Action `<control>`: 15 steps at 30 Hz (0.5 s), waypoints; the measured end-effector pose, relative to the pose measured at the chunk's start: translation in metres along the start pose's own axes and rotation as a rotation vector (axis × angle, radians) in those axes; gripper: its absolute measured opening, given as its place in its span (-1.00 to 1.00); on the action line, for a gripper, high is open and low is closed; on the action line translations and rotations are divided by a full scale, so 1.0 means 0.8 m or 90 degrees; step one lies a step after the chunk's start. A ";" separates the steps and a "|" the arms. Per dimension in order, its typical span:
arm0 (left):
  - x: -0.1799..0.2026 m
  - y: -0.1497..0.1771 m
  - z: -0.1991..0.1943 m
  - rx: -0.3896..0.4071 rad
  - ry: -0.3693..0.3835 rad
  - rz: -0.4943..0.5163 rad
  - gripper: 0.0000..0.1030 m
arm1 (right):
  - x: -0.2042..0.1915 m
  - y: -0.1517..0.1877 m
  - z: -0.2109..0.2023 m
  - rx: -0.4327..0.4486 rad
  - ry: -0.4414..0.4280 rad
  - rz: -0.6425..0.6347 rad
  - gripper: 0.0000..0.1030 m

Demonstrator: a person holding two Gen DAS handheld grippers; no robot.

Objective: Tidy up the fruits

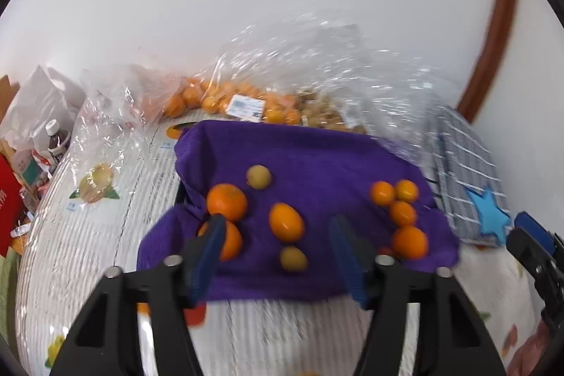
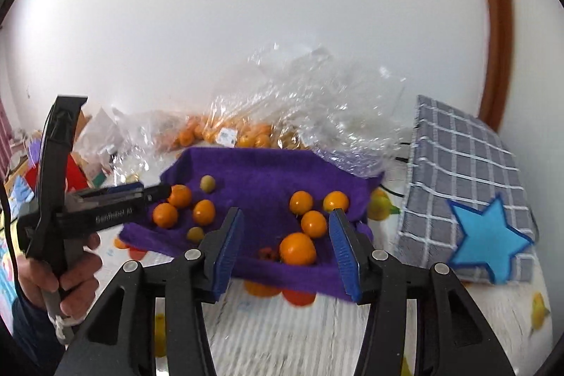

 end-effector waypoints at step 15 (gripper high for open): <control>0.024 0.047 -0.183 0.076 -0.007 0.027 0.64 | -0.017 0.045 -0.159 0.043 0.029 0.050 0.88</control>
Point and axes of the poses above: each gripper's, at about its wrist camera, not at the fingertips, and z roughly the way its jaws point, x to its right, y to its underside, the point moved 7 cm from there along z, roughly the way its jaws point, and after that the axes turned 1 degree about y, right-handed, at the moved point
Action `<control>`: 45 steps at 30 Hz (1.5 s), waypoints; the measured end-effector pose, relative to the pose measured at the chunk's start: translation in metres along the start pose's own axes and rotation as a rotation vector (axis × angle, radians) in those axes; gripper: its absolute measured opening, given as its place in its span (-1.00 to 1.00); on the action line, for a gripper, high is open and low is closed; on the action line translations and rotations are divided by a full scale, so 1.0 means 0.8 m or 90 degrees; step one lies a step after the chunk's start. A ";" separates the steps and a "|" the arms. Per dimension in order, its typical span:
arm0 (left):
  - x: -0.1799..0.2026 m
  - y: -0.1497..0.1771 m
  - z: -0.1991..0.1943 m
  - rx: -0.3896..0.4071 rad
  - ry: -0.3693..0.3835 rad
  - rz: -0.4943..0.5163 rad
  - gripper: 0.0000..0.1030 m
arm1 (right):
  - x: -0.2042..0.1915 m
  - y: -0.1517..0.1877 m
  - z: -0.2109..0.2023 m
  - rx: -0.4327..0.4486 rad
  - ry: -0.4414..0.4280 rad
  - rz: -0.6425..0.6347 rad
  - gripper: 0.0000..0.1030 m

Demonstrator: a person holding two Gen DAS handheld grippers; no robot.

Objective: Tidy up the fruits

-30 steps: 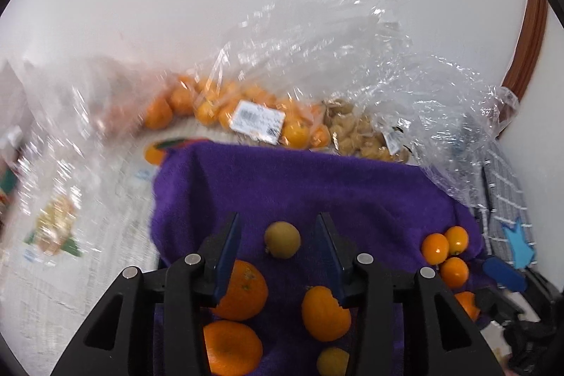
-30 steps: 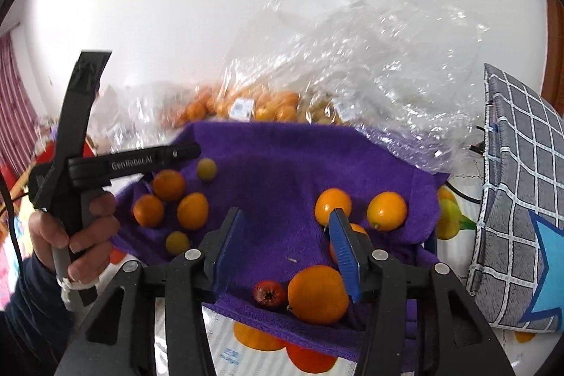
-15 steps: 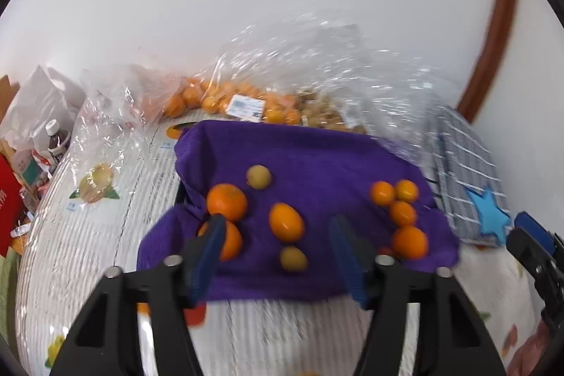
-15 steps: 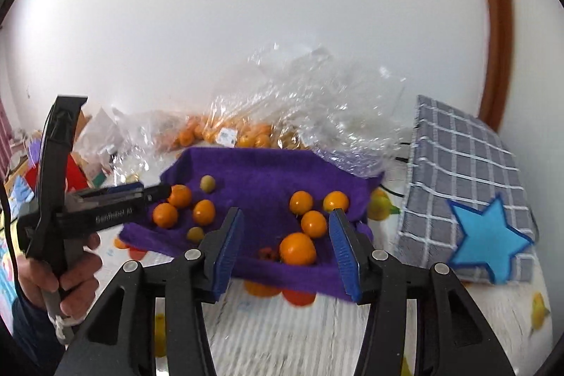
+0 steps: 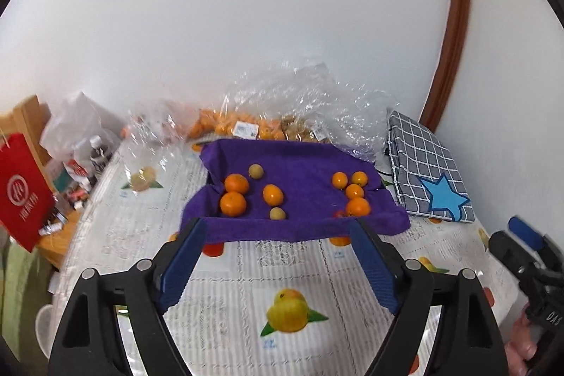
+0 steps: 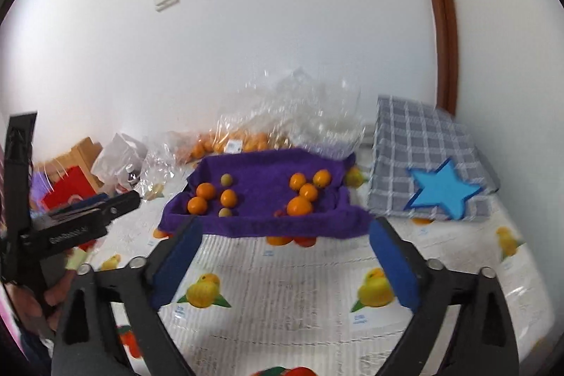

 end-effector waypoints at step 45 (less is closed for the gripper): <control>0.001 0.003 -0.052 0.050 -0.043 -0.001 0.67 | 0.037 -0.009 -0.060 0.019 0.096 0.005 0.94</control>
Point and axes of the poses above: each gripper's, at about its wrist camera, not at the fingertips, and z roughly the way its jaws point, x to its right, y to its underside, the point moved 7 cm from there along z, roughly the way its jaws point, and after that the axes turned 1 degree about y, right-handed, at the moved point
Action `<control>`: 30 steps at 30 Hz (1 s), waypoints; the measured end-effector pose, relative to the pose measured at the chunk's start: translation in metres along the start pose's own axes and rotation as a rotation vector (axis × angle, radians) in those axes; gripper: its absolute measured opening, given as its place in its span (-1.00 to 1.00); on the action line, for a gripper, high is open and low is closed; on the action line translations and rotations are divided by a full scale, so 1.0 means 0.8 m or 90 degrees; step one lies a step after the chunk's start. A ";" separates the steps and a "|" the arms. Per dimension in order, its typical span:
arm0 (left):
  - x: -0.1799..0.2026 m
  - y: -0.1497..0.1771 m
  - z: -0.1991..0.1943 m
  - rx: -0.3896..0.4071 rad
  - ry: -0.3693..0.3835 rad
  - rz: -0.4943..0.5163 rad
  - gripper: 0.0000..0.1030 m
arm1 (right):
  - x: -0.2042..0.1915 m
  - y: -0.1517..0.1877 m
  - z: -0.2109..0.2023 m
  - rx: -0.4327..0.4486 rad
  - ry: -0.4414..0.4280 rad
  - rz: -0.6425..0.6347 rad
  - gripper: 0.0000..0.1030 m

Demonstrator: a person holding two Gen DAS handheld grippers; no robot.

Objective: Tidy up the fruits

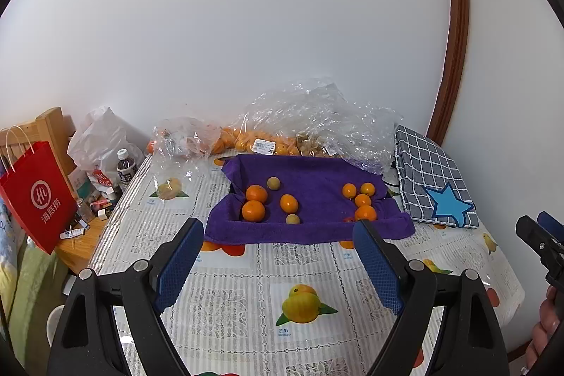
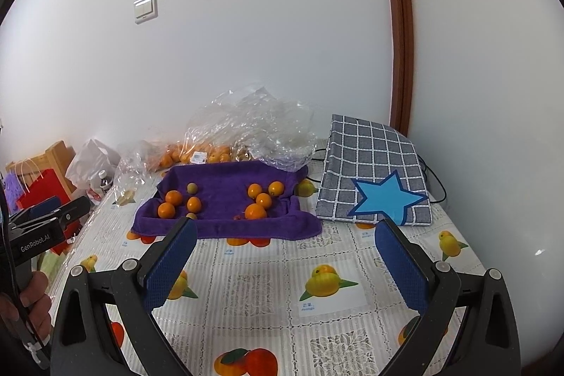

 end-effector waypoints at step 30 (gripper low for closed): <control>-0.005 0.001 0.000 0.000 -0.010 -0.004 0.67 | -0.008 -0.001 0.002 -0.002 0.005 -0.004 0.94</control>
Point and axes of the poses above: each gripper's, at about its wrist camera, not at the fingertips, and z roughly the way its jaws point, x to its right, y to its underside, the point moved 7 cm from there along z, roughly the way its jaws point, and after that the axes turned 1 degree about y, right-handed, at the moved point
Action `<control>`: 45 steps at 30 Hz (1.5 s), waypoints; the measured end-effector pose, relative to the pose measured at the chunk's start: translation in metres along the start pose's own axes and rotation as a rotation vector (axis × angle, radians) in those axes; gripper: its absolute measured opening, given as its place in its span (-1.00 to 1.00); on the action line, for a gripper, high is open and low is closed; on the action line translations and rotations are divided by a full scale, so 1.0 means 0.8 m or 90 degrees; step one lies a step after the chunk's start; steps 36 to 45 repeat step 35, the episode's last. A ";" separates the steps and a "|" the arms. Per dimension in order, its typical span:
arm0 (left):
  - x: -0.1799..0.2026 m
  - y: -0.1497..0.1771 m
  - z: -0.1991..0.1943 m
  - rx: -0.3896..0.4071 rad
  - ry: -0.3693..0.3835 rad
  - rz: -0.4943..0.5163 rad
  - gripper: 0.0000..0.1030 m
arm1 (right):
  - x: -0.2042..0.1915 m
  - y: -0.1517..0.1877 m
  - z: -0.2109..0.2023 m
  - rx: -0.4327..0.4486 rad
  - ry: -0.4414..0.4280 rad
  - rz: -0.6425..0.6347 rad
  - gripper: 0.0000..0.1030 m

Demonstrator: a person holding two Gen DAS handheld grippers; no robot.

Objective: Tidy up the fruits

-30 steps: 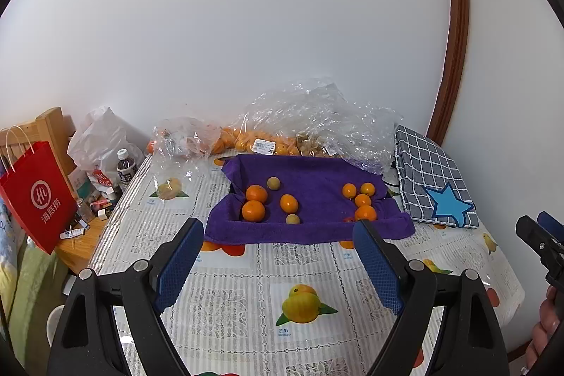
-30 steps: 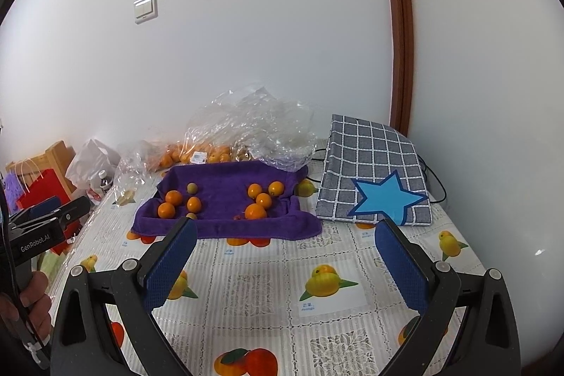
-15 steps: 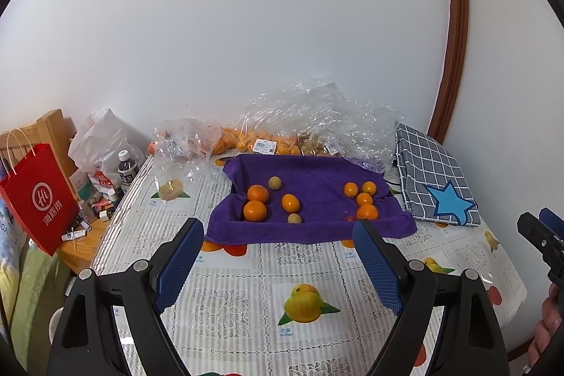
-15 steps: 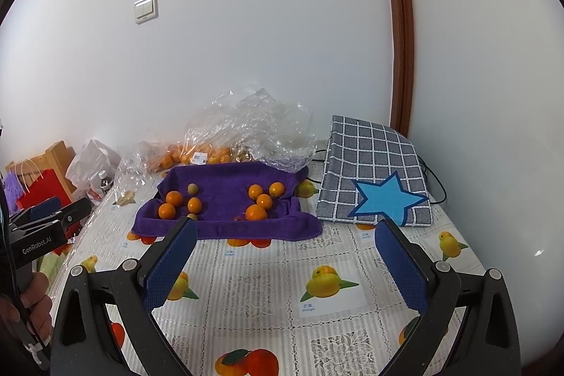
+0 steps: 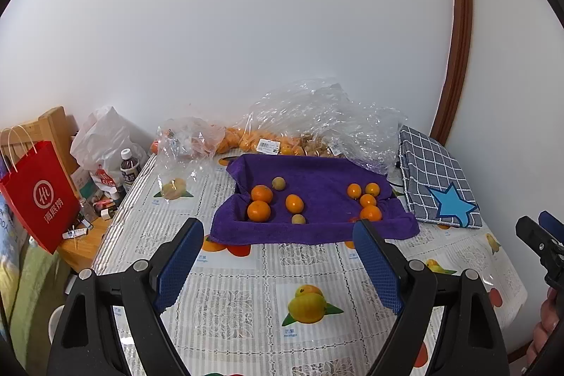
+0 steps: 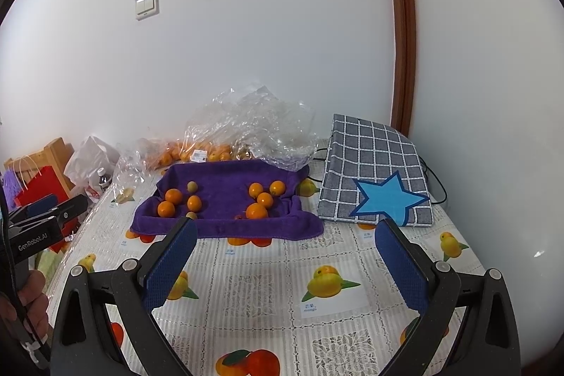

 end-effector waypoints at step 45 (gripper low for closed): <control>0.001 -0.002 -0.002 -0.001 -0.008 -0.002 0.71 | -0.004 -0.003 -0.010 0.018 0.003 -0.017 0.94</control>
Point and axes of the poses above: each gripper's, at about its wrist camera, not at the fingertips, and z roughly the way its jaws point, x to its right, y to its underside, the point moved 7 cm from there along z, roughly the way its jaws point, and after that the axes turned 1 degree about y, right-handed, at the moved point
